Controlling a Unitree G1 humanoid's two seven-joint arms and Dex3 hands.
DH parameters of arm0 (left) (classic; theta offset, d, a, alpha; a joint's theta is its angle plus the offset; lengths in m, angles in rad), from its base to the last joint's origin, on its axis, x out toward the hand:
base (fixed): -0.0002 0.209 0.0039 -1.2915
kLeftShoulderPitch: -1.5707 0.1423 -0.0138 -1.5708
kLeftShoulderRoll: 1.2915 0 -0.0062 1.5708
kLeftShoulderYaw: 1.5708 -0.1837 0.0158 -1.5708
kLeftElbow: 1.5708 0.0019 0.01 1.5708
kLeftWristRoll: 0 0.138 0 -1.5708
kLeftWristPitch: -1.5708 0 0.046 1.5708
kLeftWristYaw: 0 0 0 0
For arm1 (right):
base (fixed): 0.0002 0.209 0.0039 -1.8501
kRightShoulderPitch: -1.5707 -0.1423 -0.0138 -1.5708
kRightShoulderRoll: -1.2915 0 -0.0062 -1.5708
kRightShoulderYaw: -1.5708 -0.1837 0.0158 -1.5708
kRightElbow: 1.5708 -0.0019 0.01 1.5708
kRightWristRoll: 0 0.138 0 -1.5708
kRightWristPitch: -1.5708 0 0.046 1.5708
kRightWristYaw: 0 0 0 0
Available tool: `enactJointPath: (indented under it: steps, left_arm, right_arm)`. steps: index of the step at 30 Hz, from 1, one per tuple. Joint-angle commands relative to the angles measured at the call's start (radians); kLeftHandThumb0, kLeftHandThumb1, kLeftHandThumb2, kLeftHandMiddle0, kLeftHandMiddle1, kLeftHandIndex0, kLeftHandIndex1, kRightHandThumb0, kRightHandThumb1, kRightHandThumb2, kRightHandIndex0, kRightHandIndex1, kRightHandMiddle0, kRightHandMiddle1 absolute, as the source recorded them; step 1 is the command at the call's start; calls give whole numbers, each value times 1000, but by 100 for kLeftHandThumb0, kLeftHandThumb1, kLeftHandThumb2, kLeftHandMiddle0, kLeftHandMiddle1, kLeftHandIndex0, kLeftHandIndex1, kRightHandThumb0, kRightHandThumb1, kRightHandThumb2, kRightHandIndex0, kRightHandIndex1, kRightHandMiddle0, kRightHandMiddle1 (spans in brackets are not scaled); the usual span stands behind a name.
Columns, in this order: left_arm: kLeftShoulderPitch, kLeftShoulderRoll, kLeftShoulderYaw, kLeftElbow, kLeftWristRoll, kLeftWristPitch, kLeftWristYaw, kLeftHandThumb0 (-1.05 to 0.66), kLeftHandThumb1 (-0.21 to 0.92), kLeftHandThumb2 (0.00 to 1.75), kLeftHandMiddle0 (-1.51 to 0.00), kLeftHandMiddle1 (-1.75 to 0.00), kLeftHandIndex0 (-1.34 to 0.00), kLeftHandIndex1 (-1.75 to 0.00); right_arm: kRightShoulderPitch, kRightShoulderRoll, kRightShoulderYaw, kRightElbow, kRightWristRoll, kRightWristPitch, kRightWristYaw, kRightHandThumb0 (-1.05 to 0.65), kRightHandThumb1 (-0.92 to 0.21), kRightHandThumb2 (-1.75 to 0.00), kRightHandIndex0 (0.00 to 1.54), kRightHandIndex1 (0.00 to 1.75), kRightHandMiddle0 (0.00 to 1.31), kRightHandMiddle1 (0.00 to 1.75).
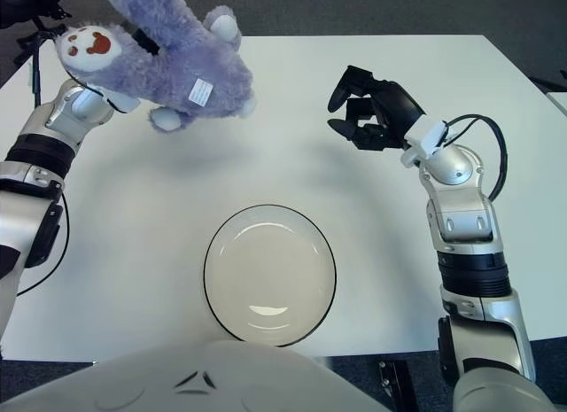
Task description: Put the doll into the plate.
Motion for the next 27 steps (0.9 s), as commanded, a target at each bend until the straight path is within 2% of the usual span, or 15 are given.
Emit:
enactJointPath:
  steps: [1, 3, 6, 8, 12, 13, 14, 15, 16, 19, 22, 27]
  left_arm:
    - [-1, 5, 21, -22, -11, 2, 10, 0, 28, 136, -64, -171, -43, -175]
    - [-1, 4, 23, -24, -11, 4, 9, 0, 28, 136, -64, -171, -43, -175]
    - [0, 3, 24, -27, -12, 6, 8, 0, 27, 136, -64, -171, -43, -175]
    - [0, 2, 25, -28, -11, 7, 7, 0, 27, 136, -64, -171, -43, -175]
    - [1, 1, 27, -28, -11, 7, 6, 0, 27, 136, -64, -171, -43, -175]
    - [1, -3, 29, -32, -19, 13, -1, 0, 27, 136, -64, -171, -43, -175]
    - [2, -6, 30, -34, -24, 18, -6, 0, 27, 137, -64, -171, -43, -175]
    - [2, -9, 31, -37, -30, 23, -10, 0, 27, 137, -64, -171, -43, -175]
    - [3, -11, 32, -39, -33, 27, -13, 0, 27, 137, -64, -171, -43, -175]
    - [3, -14, 33, -46, -37, 35, -20, 0, 27, 137, -64, -172, -43, -175]
    - [5, -15, 35, -50, -40, 40, -24, 0, 27, 137, -64, -172, -43, -175]
    - [5, -19, 38, -60, -46, 50, -33, 0, 27, 137, -64, -172, -43, -175]
  right_arm:
    - [30, -10, 22, -39, -54, -36, -1, -36, -92, -37, 45, 148, 35, 158]
    - [36, -12, 24, -47, -74, -45, -2, -36, -92, -39, 33, 140, 32, 161]
    - [42, -13, 24, -53, -94, -57, -3, -49, -92, -31, 31, 118, 21, 126]
    - [42, -10, 22, -53, -98, -59, -2, -53, -92, -29, 30, 112, 19, 117]
    - [43, -7, 20, -53, -102, -60, 0, -56, -92, -27, 30, 106, 17, 110]
    - [62, -16, 28, -74, -123, -78, 2, -56, -92, -27, 31, 104, 17, 108]
    - [77, -22, 34, -90, -139, -92, 3, -59, -92, -27, 31, 80, 18, 94]
    - [93, -25, 41, -106, -154, -101, 3, -61, -92, -27, 33, 68, 19, 88]
    - [102, -26, 44, -115, -163, -106, 3, -66, -92, -27, 37, 38, 21, 71]
    - [122, -19, 49, -134, -177, -107, 2, -73, -92, -28, 38, 14, 23, 56]
    - [128, -16, 50, -141, -183, -107, 1, -76, -92, -29, 38, 6, 23, 48]
    - [137, -16, 55, -148, -196, -108, 3, -77, -92, -29, 38, 2, 24, 45]
